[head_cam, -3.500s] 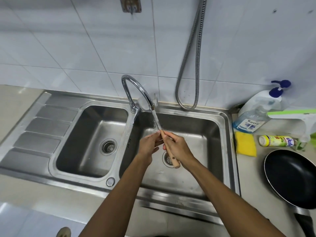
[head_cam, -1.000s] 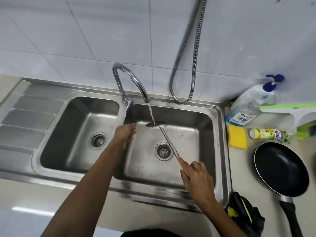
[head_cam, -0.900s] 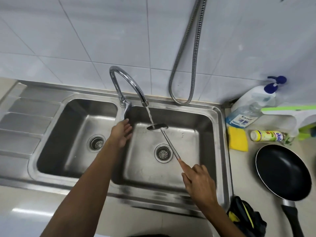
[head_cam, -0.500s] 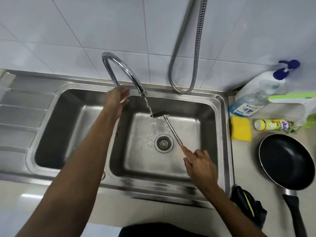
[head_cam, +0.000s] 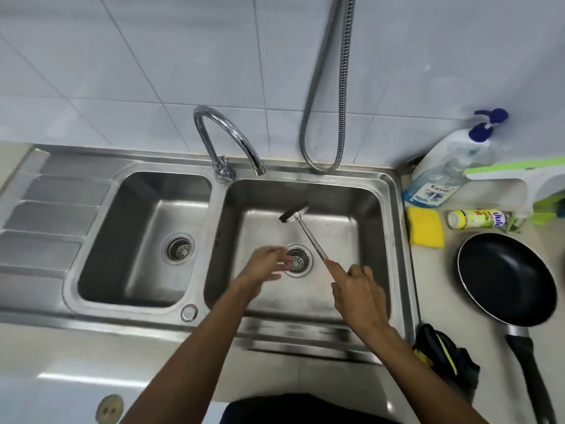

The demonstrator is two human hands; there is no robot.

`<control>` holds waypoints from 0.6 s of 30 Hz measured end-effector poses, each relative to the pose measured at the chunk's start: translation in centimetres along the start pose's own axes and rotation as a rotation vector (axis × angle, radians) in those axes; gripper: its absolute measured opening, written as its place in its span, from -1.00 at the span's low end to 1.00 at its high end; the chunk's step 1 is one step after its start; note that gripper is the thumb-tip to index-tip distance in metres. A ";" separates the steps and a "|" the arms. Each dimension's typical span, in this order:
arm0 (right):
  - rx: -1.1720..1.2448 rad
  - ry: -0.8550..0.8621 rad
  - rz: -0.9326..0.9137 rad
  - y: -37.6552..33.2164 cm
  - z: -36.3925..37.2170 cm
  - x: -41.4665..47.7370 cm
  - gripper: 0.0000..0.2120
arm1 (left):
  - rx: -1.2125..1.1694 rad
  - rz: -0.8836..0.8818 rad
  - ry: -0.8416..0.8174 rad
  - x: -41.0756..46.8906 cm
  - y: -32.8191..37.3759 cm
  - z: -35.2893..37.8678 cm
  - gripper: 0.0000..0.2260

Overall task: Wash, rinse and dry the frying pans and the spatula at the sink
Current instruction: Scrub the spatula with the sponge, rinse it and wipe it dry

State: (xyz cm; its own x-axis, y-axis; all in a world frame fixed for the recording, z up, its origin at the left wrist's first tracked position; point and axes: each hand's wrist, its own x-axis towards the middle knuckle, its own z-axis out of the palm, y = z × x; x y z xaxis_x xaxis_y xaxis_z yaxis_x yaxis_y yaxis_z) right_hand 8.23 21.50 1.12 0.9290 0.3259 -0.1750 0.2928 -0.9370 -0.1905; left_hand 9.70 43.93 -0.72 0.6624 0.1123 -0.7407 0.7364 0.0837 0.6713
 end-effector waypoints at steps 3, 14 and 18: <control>0.131 0.054 -0.012 -0.6 -0.9 -0.9 -0.52 | 0.004 -0.043 -0.168 -2.4 -3.0 4.1 -0.70; 0.465 -0.066 0.138 0.0 2.4 -2.8 -0.61 | -0.097 -0.011 -0.040 -6.1 -5.9 5.7 -0.69; 0.707 -0.059 0.224 -0.6 3.2 -4.2 -0.71 | -0.085 -0.013 -0.069 -6.7 -5.5 6.6 -0.67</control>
State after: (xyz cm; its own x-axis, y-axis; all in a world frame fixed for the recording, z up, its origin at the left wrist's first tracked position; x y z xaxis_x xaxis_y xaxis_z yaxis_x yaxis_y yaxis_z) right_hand 3.39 21.08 -1.17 0.9298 0.1613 -0.3308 -0.1365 -0.6837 -0.7169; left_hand 2.16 36.21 0.38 0.6632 0.0422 -0.7472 0.7325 0.1686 0.6596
